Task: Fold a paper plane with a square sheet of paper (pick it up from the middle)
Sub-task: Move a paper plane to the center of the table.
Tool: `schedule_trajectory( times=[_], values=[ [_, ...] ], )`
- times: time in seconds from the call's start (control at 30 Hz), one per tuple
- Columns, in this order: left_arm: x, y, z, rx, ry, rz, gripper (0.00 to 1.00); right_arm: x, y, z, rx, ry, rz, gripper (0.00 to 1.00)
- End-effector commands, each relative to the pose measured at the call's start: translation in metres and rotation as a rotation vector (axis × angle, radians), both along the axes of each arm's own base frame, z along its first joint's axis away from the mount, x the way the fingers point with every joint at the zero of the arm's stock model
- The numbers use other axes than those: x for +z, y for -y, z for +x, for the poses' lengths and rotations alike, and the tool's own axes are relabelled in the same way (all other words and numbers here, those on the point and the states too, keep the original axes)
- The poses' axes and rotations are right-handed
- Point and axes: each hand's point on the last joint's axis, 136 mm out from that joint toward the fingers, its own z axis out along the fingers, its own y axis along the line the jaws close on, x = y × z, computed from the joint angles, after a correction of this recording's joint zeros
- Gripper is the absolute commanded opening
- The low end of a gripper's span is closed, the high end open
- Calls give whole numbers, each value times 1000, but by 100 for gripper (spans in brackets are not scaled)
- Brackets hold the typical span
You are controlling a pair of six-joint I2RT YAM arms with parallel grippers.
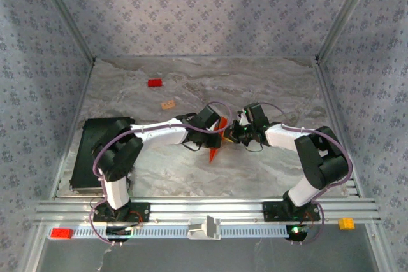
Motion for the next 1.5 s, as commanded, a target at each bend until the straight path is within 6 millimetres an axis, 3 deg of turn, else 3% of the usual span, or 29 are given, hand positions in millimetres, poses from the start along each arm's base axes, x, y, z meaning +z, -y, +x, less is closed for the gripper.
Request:
schedule_trajectory(
  times=[0.0, 0.3, 0.97, 1.27, 1.47],
  values=[
    [-8, -1, -2, -13, -18, 2, 26, -9, 2, -6, 12, -27, -12, 4],
    [-11, -3, -2, -13, -17, 22, 19, -9, 3, -5, 11, -27, -12, 5],
    [-19, -3, -4, -17, -30, 30, 24, -7, 2, -5, 12, -24, -11, 5],
    [-18, -7, -2, -5, -16, 44, 14, -7, 4, -5, 8, -26, -14, 5],
    [-19, -6, -4, -8, -23, 38, 15, -8, 4, -5, 8, -28, -13, 5]
  ],
)
